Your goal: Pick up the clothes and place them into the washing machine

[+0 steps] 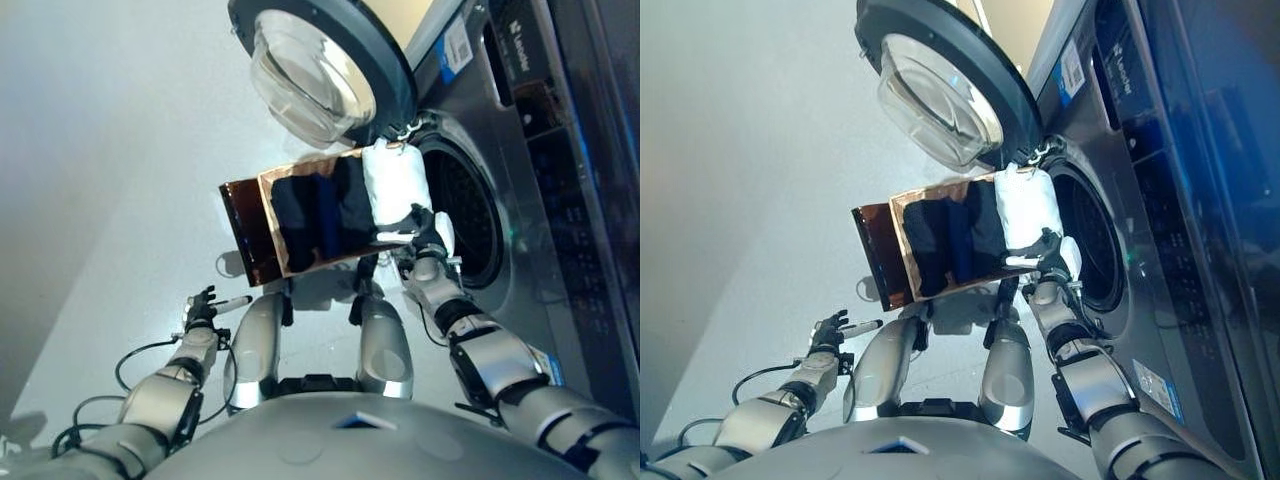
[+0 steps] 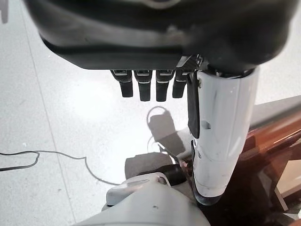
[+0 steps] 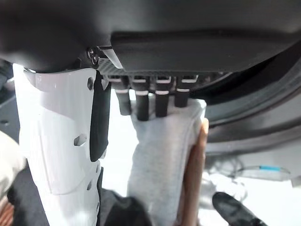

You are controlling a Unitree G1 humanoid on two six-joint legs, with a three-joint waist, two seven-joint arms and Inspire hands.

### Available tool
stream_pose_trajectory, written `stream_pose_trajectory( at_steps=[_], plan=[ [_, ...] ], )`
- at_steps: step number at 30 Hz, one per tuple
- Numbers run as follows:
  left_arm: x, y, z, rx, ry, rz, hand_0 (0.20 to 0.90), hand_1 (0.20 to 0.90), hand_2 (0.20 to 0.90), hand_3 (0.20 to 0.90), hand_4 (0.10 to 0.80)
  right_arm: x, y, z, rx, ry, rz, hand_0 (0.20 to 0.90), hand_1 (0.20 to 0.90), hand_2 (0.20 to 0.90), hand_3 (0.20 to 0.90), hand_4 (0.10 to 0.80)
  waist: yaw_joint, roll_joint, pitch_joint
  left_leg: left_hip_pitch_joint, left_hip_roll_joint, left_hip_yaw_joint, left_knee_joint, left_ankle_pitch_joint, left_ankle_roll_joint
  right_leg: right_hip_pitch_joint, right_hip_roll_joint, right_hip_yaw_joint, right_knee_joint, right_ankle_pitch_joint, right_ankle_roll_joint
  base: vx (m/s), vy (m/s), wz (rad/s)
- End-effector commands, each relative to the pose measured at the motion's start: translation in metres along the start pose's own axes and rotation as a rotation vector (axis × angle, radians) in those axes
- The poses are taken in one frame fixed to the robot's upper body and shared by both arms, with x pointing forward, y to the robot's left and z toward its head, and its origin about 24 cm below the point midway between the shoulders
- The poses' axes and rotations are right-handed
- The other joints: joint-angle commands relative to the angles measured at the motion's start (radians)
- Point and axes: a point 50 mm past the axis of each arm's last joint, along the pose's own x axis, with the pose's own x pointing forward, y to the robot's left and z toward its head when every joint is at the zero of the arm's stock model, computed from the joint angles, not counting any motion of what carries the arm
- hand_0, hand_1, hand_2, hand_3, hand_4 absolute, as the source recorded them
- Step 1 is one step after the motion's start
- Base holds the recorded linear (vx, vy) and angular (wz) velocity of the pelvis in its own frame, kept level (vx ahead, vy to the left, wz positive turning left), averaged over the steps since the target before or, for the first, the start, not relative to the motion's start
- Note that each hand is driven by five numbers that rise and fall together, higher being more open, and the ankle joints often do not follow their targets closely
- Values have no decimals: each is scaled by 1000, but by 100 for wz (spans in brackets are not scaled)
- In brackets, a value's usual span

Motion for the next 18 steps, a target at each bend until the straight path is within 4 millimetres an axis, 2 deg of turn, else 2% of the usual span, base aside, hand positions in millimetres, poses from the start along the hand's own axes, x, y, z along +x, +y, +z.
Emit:
stream_pose_trajectory(
  at_steps=[1,6,7,9,18],
  plan=[
    [-4,7,-20,-1,50,65,900,900,900,900,800,5,-18,25,82,-112,-130,900,900,900,900,800,2,-1,-31,-71,29,-5,110,-40,-70,-39,-5,38,116,-76,-1,-41,-6,1],
    [-3,7,-18,-15,40,83,900,900,900,900,800,6,-23,44,133,-176,-176,900,900,900,900,800,3,0,-15,-143,37,-10,199,-65,-66,-106,1,49,190,-103,-12,-42,-5,2],
    [-3,7,-18,-13,36,84,900,900,900,900,800,6,-23,46,137,-184,-182,900,900,900,900,800,6,4,-10,-144,44,-16,226,-100,-72,-112,9,58,219,-132,-8,23,-6,3],
    [-4,6,-18,-14,39,81,900,900,900,900,800,5,-24,54,158,-209,-185,900,900,900,900,800,5,4,-5,-175,50,-19,273,-116,-69,-142,12,62,262,-152,-15,-1,-5,-3],
    [-3,6,-13,-10,24,90,900,900,900,900,800,2,-33,70,224,-279,-247,900,900,900,900,800,-7,11,16,-276,58,-19,429,-172,-62,-250,10,86,441,-231,-39,-19,1,1]
  ],
)
